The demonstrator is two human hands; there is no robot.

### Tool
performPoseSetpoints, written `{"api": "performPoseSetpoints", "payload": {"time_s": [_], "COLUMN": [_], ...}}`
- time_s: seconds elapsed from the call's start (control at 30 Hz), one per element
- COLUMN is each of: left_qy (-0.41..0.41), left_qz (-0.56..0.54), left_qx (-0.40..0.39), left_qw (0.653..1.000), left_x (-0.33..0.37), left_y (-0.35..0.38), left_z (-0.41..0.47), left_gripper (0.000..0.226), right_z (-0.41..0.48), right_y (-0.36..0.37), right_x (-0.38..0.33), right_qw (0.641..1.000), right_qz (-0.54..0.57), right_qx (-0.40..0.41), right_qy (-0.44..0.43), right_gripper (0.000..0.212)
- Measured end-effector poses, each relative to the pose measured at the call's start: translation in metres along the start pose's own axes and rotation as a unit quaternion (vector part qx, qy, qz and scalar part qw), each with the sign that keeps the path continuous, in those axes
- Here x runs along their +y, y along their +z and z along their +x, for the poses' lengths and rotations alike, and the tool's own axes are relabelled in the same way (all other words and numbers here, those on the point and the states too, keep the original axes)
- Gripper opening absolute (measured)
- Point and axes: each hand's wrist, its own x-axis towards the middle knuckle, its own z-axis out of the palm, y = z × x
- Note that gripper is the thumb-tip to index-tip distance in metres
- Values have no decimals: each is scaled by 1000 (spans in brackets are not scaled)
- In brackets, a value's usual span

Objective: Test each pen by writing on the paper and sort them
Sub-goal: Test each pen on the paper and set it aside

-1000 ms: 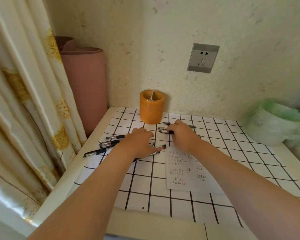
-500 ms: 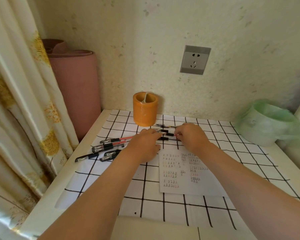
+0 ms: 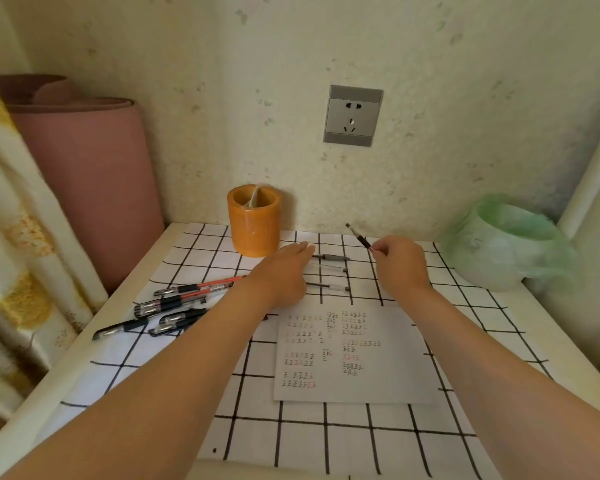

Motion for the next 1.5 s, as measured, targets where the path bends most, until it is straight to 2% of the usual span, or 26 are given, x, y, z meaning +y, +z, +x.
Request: {"api": "performPoseSetpoints", "payload": {"time_s": [0.1, 0.2, 0.43, 0.77, 0.9, 1.07, 1.27, 1.5], "left_qy": [17, 7, 5, 11, 19, -9, -104, -110], "left_qz": [68, 88, 110, 96, 57, -35, -18, 18], "left_qx": [-42, -46, 39, 71, 103, 146, 103, 7], "left_qw": [997, 995, 993, 993, 993, 989, 989, 994], "left_x": [11, 17, 15, 17, 11, -14, -53, -62], "left_y": [1, 2, 10, 13, -7, -35, -54, -50], "left_z": [16, 29, 41, 41, 22, -31, -99, -144], "left_gripper": [74, 69, 37, 50, 51, 41, 20, 9], "right_z": [1, -1, -5, -11, -20, -48, -91, -116], "right_y": [-1, 2, 10, 6, 2, 9, 31, 50], "right_x": [15, 19, 5, -8, -28, -70, -116, -139], "right_qw": [999, 997, 994, 992, 995, 981, 948, 914], "right_qz": [-15, -27, -29, -85, -55, 7, -5, -98], "right_qx": [8, -23, -92, -94, -81, -161, -230, -230], "right_qy": [48, 73, 48, 29, -17, -111, -219, -320], "right_gripper": [18, 17, 19, 33, 29, 23, 22, 18]}}
